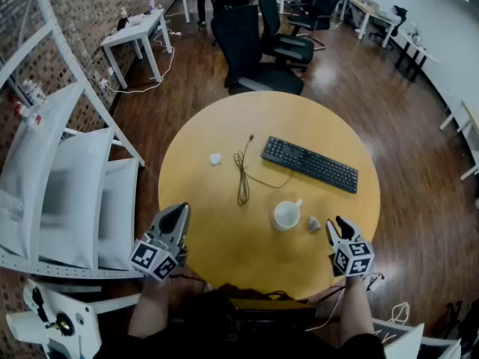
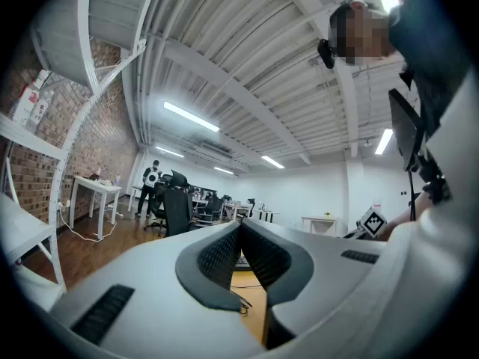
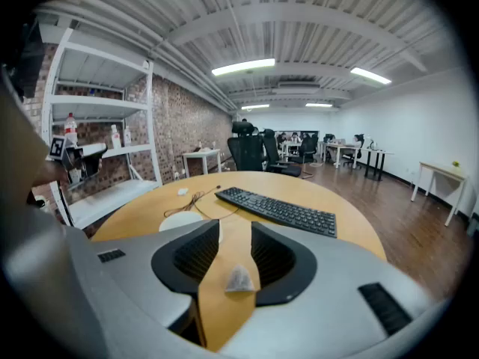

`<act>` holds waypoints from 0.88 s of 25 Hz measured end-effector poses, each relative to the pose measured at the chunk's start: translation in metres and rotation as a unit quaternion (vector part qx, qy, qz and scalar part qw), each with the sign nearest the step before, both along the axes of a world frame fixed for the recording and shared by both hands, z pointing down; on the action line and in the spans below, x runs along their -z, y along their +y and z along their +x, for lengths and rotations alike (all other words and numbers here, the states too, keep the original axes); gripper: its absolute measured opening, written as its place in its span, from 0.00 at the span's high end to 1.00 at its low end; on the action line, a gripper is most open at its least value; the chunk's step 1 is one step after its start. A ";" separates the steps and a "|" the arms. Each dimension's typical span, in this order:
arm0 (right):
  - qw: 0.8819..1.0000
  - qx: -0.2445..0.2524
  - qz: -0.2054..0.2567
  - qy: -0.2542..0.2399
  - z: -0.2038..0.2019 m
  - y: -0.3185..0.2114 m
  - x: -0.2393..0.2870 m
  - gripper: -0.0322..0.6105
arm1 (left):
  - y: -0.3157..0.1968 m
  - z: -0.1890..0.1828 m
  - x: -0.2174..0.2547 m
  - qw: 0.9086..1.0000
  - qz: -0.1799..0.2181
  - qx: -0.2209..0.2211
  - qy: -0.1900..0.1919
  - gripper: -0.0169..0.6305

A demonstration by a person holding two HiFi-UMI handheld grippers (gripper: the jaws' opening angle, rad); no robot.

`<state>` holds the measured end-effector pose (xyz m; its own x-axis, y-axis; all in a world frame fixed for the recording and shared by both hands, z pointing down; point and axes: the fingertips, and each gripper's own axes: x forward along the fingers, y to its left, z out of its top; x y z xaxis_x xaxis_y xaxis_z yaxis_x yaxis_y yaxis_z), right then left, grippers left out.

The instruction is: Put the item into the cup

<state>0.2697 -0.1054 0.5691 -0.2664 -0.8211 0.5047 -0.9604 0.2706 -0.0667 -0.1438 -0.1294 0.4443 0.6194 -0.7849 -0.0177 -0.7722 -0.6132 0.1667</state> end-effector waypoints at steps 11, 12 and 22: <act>0.975 0.070 -0.149 0.149 0.004 -0.035 -0.126 0.63 | 0.015 -0.021 -0.027 0.997 -0.041 0.059 -0.013 0.98; 0.972 0.076 -0.157 0.158 0.003 -0.036 -0.132 0.63 | 0.018 -0.025 -0.028 0.997 -0.045 0.065 -0.016 0.98; 0.976 0.066 -0.182 0.104 -0.004 -0.039 -0.152 0.69 | 0.028 -0.035 -0.032 0.995 -0.057 0.085 -0.019 0.98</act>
<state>0.2654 -0.1442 0.7207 -0.2180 -0.5431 0.8109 -0.9222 0.3866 0.0111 -0.1788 -0.1012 0.4762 0.4769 -0.8735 0.0976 -0.8697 -0.4529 0.1963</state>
